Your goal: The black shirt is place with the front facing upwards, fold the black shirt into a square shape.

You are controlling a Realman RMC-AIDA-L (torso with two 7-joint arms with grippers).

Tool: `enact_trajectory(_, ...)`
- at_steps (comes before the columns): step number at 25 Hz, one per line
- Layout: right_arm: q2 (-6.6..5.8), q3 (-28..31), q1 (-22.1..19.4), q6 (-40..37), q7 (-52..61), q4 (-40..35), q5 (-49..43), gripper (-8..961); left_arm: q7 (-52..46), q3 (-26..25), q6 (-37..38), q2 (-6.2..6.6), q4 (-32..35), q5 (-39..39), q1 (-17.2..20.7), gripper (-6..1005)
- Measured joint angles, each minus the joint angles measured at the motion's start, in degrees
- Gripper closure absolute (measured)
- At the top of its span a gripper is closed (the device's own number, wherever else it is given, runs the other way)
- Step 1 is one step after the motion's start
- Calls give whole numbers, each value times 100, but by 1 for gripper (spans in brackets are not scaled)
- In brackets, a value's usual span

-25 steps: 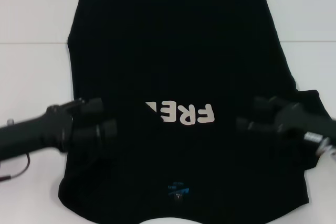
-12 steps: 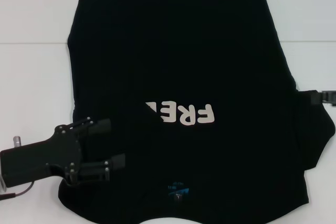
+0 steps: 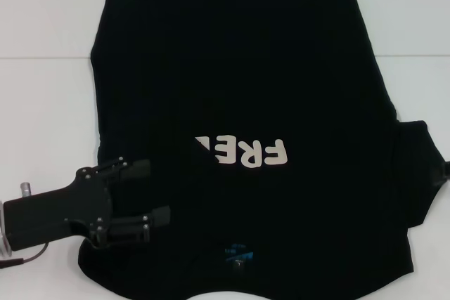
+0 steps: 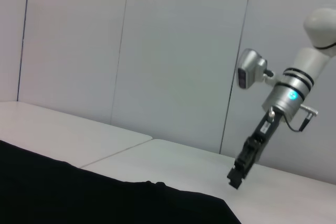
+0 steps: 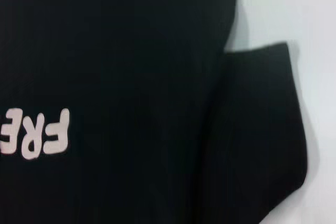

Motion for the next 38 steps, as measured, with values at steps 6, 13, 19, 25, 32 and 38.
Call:
enact_trajectory(6,-86,-30,57,250,-29,548,7,7,-44,0,-18,7,-31,63,-20,76)
enact_trajectory(13,-72,-2,171,433,-68,742,31,6,-47,-1,-18,1,-36,63,-19,76)
enact_trajectory(19,-90,-61,349,618,-158,1167,24,7,-51,-6,-17,-2,-36,63,4,76)
enact_trajectory(25,-69,-72,375,731,-189,1198,23,7,-53,-12,-17,-2,-28,58,10,76)
enact_trajectory(32,-40,-76,426,866,-237,1272,20,6,-53,-9,-7,-2,-25,50,-19,76)
enact_trajectory(38,-32,-82,440,933,-249,1270,16,12,-53,0,12,-2,-10,23,-35,77)
